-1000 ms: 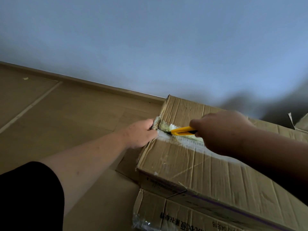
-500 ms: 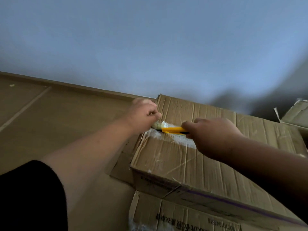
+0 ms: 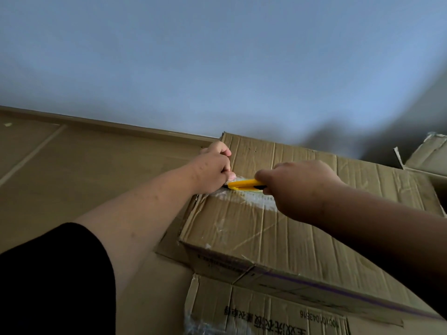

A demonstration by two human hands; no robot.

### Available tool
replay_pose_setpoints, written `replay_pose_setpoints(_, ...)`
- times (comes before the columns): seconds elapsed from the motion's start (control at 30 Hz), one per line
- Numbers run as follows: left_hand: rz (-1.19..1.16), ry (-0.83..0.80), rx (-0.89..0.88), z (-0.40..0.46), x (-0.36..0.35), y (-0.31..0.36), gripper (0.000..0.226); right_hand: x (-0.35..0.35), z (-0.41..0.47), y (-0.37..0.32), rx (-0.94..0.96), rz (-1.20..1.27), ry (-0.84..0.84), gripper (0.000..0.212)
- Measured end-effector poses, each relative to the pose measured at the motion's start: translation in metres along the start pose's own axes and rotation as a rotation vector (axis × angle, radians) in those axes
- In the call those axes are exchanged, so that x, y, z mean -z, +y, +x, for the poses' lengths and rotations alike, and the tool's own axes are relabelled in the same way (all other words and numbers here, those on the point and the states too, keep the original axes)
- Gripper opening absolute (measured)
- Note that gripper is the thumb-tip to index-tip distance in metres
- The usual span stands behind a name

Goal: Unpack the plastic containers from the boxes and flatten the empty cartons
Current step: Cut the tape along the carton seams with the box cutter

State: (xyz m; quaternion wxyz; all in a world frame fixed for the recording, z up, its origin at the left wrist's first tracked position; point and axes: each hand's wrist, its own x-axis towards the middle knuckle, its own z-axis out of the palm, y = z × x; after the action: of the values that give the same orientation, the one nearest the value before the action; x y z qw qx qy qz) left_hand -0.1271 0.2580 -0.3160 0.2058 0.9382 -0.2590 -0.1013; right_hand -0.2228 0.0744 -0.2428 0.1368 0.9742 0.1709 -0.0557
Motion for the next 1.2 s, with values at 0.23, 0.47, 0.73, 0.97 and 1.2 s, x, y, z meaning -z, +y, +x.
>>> replay_pose_setpoints(0.23,-0.034,0.048,0.023,0.005,-0.009,-0.007,0.031,0.006,-0.005,0.006,-0.004,-0.098,-0.04,0.015)
replay_pose_setpoints(0.47,0.006,0.051,0.002,0.004,-0.007,-0.005,0.032,-0.009,-0.013,0.031,0.023,-0.055,-0.016,0.013)
replay_pose_setpoints(0.73,-0.031,0.065,0.024,0.004,-0.006,-0.008,0.031,-0.023,-0.013,0.025,0.023,0.054,0.009,0.019)
replay_pose_setpoints(0.97,0.105,0.031,0.037,0.006,-0.003,-0.001,0.023,-0.006,-0.02,0.038,-0.028,-0.108,-0.058,0.012)
replay_pose_setpoints(1.2,-0.007,0.112,0.075,0.001,-0.005,0.004,0.035,-0.011,-0.045,0.06,-0.061,-0.122,-0.096,0.011)
